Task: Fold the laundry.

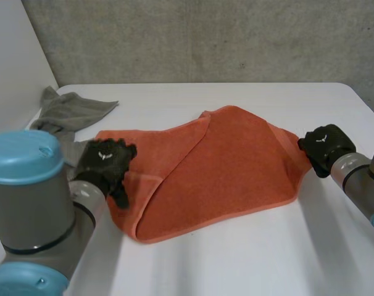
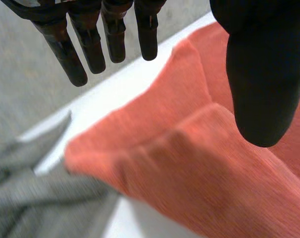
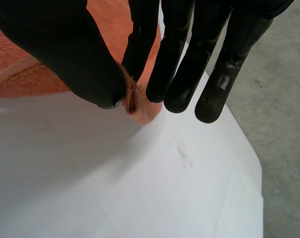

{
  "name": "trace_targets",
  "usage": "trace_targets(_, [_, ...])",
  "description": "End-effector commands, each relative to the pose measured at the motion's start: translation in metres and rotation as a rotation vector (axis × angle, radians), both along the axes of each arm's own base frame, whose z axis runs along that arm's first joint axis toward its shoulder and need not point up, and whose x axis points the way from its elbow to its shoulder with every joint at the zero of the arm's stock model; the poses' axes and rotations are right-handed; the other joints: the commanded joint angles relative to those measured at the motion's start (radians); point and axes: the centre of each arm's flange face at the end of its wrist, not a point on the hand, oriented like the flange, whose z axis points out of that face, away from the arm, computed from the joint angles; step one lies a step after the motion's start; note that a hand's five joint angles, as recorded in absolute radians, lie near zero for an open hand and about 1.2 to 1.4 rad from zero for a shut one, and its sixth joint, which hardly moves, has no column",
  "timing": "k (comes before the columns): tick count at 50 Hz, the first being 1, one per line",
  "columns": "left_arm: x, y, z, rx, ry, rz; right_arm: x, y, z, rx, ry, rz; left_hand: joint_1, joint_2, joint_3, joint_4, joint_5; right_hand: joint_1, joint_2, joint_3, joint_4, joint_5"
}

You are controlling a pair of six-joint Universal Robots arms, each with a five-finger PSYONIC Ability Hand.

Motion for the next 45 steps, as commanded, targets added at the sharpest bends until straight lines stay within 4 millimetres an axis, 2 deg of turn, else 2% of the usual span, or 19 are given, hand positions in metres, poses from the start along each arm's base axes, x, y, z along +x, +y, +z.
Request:
trace_targets(1, [-0.005, -0.029, -0.008, -0.128, -0.234, -0.26, 0.0, 0.005, -0.003, -0.004, -0.008, 0.012, 0.043, 0.062, 0.057, 0.067, 0.072, 0.415, 0.234, 0.218, 0.206, 0.234])
trace_targets(5, [-0.014, -0.036, -0.024, -0.153, -0.339, -0.416, -0.002, 0.006, -0.005, 0.003, -0.005, 0.008, 0.157, 0.176, 0.171, 0.182, 0.186, 0.415, 0.234, 0.218, 0.206, 0.234])
trace_targets(8, [-0.02, -0.034, -0.034, -0.165, -0.396, -0.531, -0.002, 0.008, -0.007, 0.012, -0.004, 0.008, 0.175, 0.194, 0.189, 0.199, 0.204, 0.415, 0.234, 0.218, 0.206, 0.234])
trace_targets(17, [-0.022, -0.025, -0.039, -0.25, -0.473, -0.811, -0.003, 0.011, -0.011, 0.028, -0.006, 0.023, 0.163, 0.182, 0.177, 0.188, 0.192, 0.415, 0.234, 0.218, 0.206, 0.234])
trace_targets(22, [-0.01, -0.029, -0.041, -0.217, -0.526, -0.863, -0.008, 0.009, -0.009, 0.017, -0.009, 0.009, 0.166, 0.185, 0.18, 0.191, 0.195, 0.415, 0.234, 0.218, 0.206, 0.234])
trace_targets(27, [-0.003, -0.029, -0.054, -0.131, -0.584, -0.921, -0.008, 0.009, -0.008, 0.011, -0.008, 0.008, 0.251, 0.27, 0.265, 0.275, 0.28, 0.415, 0.234, 0.218, 0.206, 0.234])
trace_targets(37, [0.007, -0.036, -0.063, -0.113, -0.633, -0.936, -0.008, 0.009, -0.008, 0.011, -0.008, 0.009, 0.269, 0.288, 0.283, 0.293, 0.298, 0.415, 0.234, 0.218, 0.206, 0.234])
trace_targets(39, [0.007, -0.037, -0.065, -0.11, -0.638, -0.935, -0.007, 0.009, -0.008, 0.01, -0.007, 0.012, 0.33, 0.349, 0.344, 0.354, 0.359, 0.415, 0.234, 0.218, 0.206, 0.234])
trace_targets(42, [0.006, -0.042, -0.068, -0.128, -0.648, -0.924, -0.007, 0.009, -0.008, 0.011, -0.008, 0.011, 0.59, 0.61, 0.604, 0.615, 0.62, 0.415, 0.234, 0.218, 0.206, 0.234])
trace_targets(45, [0.006, -0.052, -0.069, -0.167, -0.687, -0.875, -0.007, 0.009, -0.008, 0.01, -0.007, 0.013, 0.674, 0.693, 0.688, 0.698, 0.703, 0.415, 0.234, 0.218, 0.206, 0.234])
